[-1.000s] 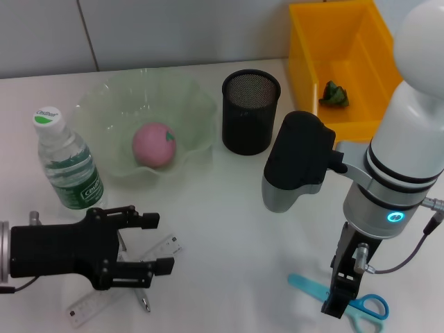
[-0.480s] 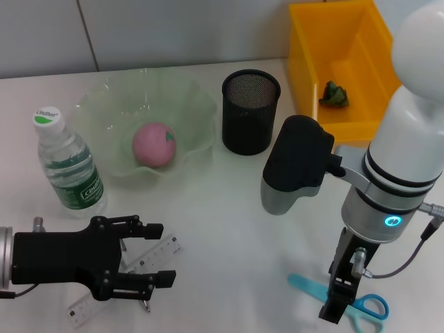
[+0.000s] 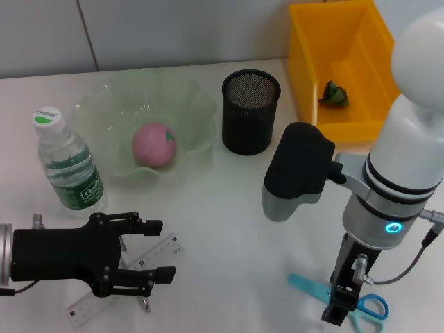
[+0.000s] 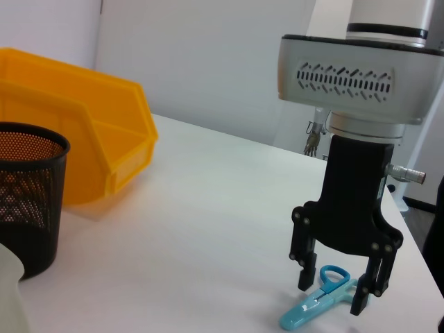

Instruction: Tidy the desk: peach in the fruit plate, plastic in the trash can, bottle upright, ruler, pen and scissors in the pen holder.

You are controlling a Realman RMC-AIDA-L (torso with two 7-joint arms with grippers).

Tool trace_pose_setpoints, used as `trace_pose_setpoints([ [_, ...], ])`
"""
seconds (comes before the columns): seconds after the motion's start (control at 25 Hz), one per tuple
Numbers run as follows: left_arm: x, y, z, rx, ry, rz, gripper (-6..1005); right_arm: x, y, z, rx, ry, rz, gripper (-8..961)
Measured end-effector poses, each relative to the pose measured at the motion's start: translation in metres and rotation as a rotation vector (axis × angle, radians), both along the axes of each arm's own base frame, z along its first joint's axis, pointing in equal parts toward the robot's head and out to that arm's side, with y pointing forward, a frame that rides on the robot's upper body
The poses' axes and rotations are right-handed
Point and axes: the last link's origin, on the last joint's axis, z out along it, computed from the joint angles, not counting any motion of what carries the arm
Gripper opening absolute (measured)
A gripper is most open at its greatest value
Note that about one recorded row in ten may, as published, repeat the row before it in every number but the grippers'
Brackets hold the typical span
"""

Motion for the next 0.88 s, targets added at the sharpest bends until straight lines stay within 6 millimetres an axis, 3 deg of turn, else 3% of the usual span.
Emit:
trace_pose_setpoints([
  [0.2, 0.001, 0.0012, 0.0007, 0.006, -0.006, 0.0, 821, 0.0018, -0.0014, 0.0002, 0.002, -0.007, -0.001, 611],
  [0.4, 0.001, 0.0015, 0.0011, 0.009, -0.008, 0.002, 821, 0.0036, -0.0012, 0.0009, 0.016, -0.018, -0.007, 553],
  [0.88, 0.0008, 0.0017, 0.0017, 0.012, -0.009, 0.003, 820, 0.0058, -0.0053, -0.0011, 0.03, -0.045, -0.006, 522],
])
